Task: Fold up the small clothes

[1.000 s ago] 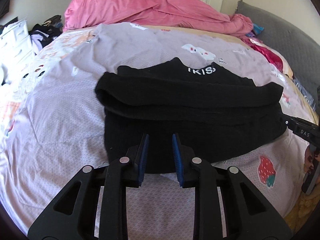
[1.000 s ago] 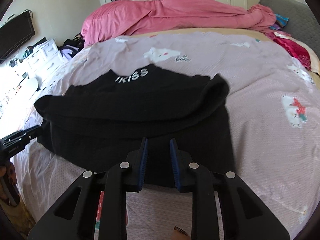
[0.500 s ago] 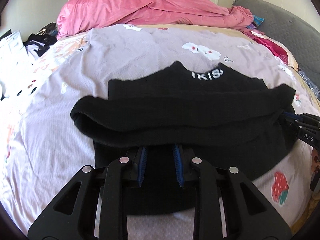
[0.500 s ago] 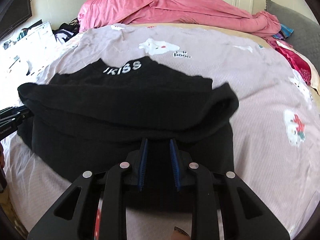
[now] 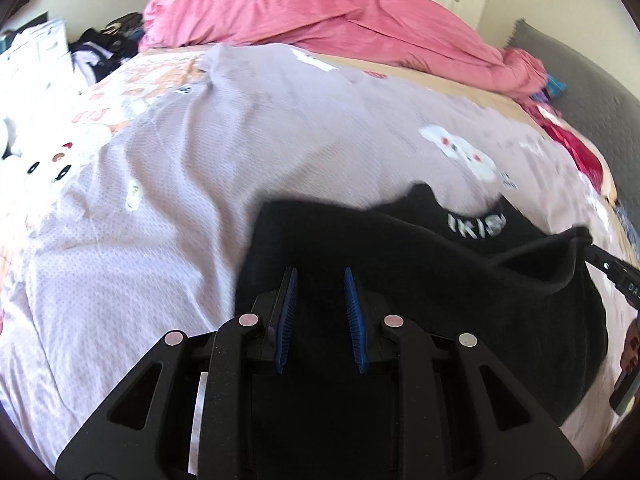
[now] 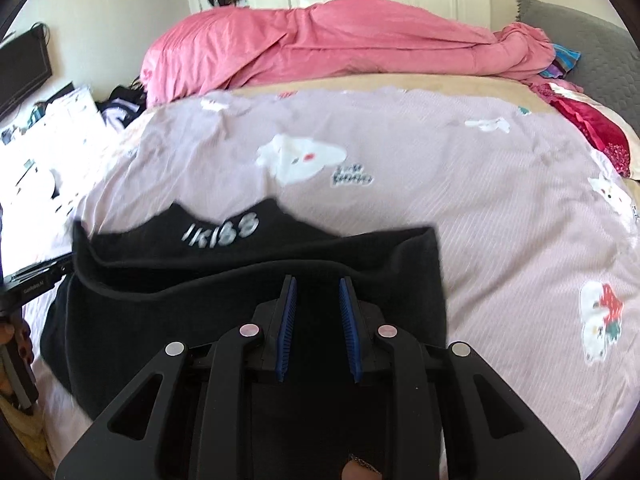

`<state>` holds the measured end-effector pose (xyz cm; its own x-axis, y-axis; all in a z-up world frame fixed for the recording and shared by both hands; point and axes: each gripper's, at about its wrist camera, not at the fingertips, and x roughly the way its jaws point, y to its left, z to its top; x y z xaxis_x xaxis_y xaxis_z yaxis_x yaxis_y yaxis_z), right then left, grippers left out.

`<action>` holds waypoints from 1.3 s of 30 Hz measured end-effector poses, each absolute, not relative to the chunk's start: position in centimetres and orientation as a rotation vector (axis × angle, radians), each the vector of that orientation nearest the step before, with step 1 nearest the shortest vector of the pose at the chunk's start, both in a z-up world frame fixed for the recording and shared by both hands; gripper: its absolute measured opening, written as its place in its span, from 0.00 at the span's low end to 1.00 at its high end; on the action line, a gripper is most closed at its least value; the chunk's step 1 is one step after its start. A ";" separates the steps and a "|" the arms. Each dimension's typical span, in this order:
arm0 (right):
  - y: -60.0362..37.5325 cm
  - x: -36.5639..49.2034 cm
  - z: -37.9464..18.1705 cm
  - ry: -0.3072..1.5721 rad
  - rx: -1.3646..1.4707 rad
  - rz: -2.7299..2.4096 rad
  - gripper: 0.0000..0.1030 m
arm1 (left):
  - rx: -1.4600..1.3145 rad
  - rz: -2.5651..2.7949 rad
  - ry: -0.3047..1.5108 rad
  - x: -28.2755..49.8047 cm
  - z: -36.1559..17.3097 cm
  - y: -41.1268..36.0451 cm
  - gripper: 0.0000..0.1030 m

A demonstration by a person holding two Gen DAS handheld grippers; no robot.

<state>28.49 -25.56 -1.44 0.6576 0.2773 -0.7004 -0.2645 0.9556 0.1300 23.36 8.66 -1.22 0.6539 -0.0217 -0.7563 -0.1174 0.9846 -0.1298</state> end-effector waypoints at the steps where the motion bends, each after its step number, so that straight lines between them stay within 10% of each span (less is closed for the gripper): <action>1: -26.1 28.7 -1.3 0.782 0.029 0.294 0.21 | -0.188 0.067 0.851 23.6 -1.1 9.3 0.17; 22: -30.3 30.4 -4.5 0.859 0.061 0.280 0.41 | -0.259 0.001 0.867 24.4 -2.4 11.1 0.38; 26: -29.7 30.2 -4.6 0.848 0.073 0.325 0.41 | -0.245 0.019 0.850 24.2 -2.5 10.9 0.12; 28: -29.6 30.2 -4.6 0.848 0.078 0.337 0.23 | -0.248 -0.001 0.837 24.0 -2.5 11.0 0.07; 29: -29.6 30.2 -4.5 0.846 0.079 0.345 0.11 | -0.251 -0.008 0.834 23.9 -2.5 11.2 0.06; 39: -34.8 30.7 -3.1 0.771 0.463 0.331 0.10 | -0.463 -0.088 0.707 21.9 -0.2 15.1 0.02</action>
<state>30.71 -34.84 -3.15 0.6742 0.4483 -0.5870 -0.1178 0.8498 0.5137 21.85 15.09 -0.21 0.7612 -0.2317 -0.6057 -0.0765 0.8954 -0.4386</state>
